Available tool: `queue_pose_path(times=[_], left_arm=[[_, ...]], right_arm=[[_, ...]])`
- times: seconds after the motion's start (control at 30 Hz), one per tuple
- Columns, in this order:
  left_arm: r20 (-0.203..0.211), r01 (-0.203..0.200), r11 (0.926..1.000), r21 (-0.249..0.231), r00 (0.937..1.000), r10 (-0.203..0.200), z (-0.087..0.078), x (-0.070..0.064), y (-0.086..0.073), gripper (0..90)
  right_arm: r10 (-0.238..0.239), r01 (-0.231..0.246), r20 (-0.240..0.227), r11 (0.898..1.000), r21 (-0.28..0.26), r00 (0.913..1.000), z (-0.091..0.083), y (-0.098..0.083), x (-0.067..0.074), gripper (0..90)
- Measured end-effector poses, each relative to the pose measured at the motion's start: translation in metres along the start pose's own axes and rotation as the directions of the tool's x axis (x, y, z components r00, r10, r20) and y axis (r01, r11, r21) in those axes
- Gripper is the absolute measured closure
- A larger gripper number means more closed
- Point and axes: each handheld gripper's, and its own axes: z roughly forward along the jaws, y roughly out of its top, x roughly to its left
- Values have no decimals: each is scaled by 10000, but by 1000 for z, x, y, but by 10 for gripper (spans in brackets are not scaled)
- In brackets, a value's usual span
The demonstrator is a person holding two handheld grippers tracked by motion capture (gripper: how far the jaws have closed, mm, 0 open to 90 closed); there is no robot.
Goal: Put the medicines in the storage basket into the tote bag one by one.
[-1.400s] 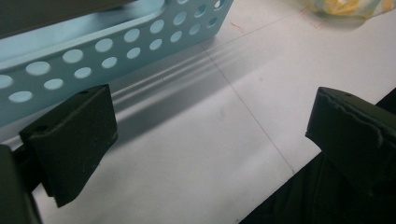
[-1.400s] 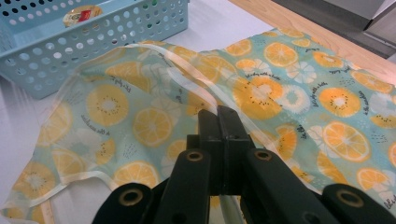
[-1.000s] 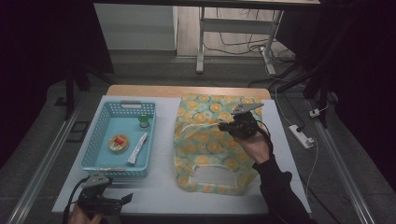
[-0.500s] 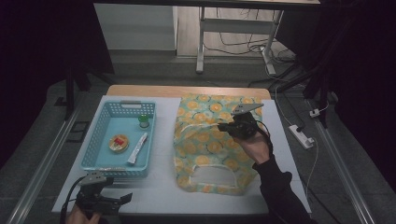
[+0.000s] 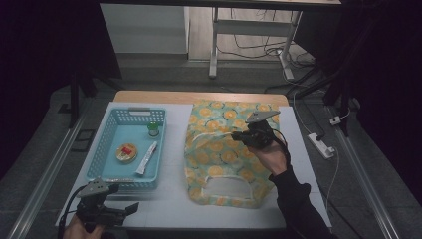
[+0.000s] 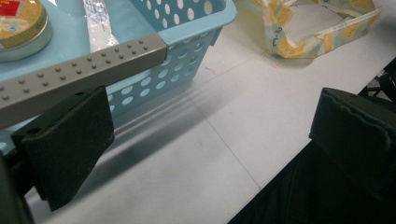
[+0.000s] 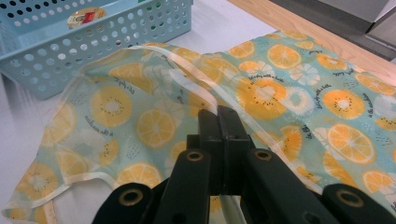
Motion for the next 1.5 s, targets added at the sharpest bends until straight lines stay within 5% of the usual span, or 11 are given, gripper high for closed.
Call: queue_pose_path(times=[0.37,0.67,1.2,1.5], left_arm=[[-382,-173,9998,40,9991,174,-8,2,13,1],[-260,-250,9996,-104,9994,247,-6,8,30,0],[-1057,-380,9991,204,9936,399,9,31,58,4],[-1518,-60,9981,620,9883,154,17,51,77,3]], right_arm=[[-143,143,-36,9999,55,9999,1,-1,1,900],[-144,143,51,9999,25,9999,1,-1,-1,900],[-107,108,110,9999,-78,9999,0,-1,-2,900],[-147,148,103,9999,-65,9998,0,0,-1,900]])
